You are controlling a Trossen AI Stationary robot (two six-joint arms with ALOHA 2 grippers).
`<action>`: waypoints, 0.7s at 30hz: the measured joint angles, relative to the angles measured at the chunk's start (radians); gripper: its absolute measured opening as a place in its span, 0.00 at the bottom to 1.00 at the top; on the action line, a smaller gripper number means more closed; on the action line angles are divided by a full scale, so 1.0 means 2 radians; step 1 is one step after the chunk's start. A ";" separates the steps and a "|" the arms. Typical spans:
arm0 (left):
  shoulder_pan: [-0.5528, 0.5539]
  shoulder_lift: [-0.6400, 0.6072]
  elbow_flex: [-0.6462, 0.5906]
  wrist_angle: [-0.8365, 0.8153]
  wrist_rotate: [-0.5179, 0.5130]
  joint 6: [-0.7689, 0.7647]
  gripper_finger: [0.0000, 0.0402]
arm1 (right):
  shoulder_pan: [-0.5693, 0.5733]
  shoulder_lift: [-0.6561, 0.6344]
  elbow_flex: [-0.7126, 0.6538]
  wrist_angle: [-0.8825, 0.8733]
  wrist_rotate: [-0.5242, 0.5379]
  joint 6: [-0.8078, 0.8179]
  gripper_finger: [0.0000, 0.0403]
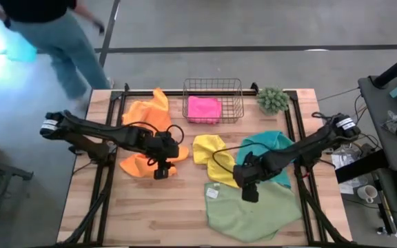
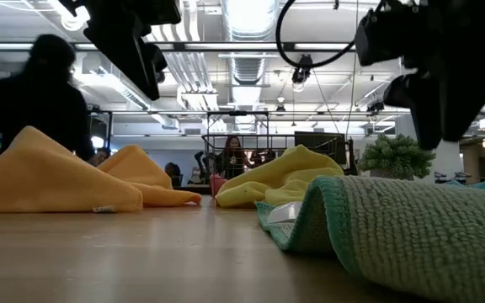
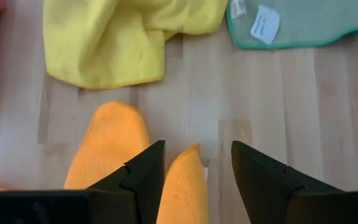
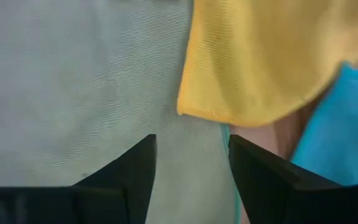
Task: Fold microfiber towels
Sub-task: Fold the yellow microfiber cloth
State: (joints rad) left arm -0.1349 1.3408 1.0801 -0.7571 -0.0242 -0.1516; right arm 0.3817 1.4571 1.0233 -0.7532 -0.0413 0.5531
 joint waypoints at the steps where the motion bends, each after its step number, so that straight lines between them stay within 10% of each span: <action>1: 0.000 0.002 0.000 0.000 0.000 0.000 0.42 | 0.002 0.004 -0.004 0.009 0.000 -0.012 0.49; 21: 0.000 0.007 0.000 0.008 0.000 -0.001 0.42 | 0.003 0.133 0.034 0.041 0.029 -0.107 0.44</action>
State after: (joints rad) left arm -0.1352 1.3540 1.0805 -0.7410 -0.0235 -0.1528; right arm 0.3882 1.7226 1.0905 -0.6708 0.0167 0.3399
